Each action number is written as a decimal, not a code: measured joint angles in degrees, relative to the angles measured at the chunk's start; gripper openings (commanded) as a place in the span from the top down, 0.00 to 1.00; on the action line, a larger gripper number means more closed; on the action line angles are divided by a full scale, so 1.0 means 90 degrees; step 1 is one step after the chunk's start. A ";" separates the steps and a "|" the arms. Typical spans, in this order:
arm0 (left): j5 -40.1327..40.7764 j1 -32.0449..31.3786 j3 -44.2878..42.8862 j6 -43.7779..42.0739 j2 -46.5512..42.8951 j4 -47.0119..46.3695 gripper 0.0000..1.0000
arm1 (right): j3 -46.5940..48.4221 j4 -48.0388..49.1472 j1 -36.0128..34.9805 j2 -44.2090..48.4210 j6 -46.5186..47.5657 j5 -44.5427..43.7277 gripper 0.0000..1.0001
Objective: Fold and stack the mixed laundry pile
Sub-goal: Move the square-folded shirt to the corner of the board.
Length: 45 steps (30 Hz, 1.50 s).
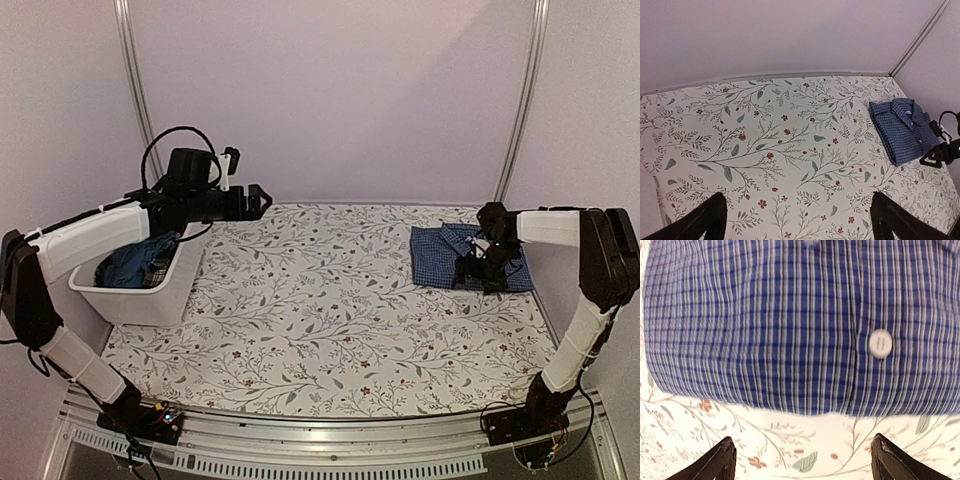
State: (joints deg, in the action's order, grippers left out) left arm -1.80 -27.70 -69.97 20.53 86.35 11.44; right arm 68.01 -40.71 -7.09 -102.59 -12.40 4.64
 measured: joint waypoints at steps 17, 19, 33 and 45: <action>-0.0078 0.0131 0.0044 -0.0151 -0.0002 -0.0015 0.00 | 0.0318 -0.0010 0.0104 -0.0843 0.0024 -0.0636 0.06; -0.0063 0.0151 0.0044 -0.0158 -0.0007 -0.0010 0.00 | 0.0707 -0.0027 0.0165 -0.1139 0.0194 -0.0792 0.06; 0.0114 0.0250 0.0063 -0.0109 -0.0107 0.0049 0.00 | 0.3524 -0.0104 0.0500 -0.3009 0.1117 -0.0818 0.06; 0.0000 0.1608 -0.1503 0.0226 0.0296 0.1739 0.00 | 0.4816 -0.0738 0.0658 -0.3643 0.1409 -0.0542 0.06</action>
State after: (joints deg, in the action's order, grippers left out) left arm -1.80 -13.23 -83.50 22.57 89.01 27.09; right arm 111.35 -47.35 -1.17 -135.37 0.27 -0.23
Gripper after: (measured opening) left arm 0.997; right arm 0.942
